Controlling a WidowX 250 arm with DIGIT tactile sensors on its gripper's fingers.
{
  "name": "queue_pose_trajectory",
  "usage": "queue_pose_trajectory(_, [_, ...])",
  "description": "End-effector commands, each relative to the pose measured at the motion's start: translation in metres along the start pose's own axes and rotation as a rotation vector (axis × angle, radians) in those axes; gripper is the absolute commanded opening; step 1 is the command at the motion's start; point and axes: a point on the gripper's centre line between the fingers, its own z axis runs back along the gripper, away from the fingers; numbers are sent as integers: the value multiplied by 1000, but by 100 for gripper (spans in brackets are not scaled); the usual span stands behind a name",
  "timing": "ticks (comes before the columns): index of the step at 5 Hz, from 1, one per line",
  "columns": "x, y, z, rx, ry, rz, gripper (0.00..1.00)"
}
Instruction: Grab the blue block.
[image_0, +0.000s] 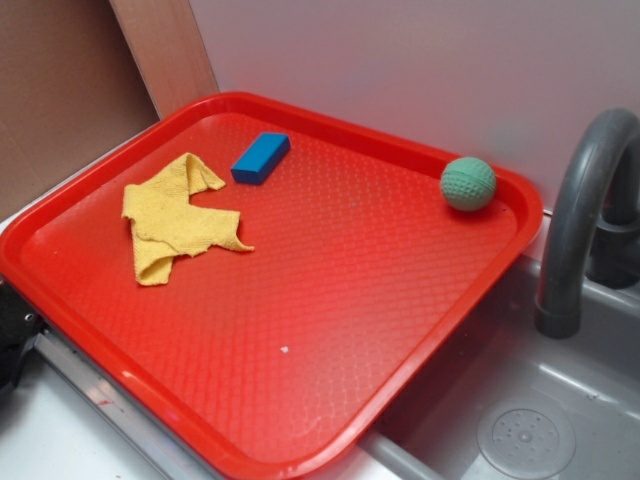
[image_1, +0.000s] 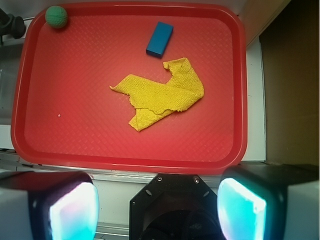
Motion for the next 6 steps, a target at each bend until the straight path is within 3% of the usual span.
queue_pose_trajectory(1, [0, 0, 0, 0, 0, 0, 100])
queue_pose_trajectory(2, [27, -4, 1, 35, -28, 228, 100])
queue_pose_trajectory(3, [59, 1, -9, 34, -53, 403, 100])
queue_pose_trajectory(4, [86, 6, -23, 52, -25, 468, 100])
queue_pose_trajectory(5, [130, 18, -57, 51, -189, 525, 100])
queue_pose_trajectory(6, [172, 25, -94, 28, -256, 525, 100])
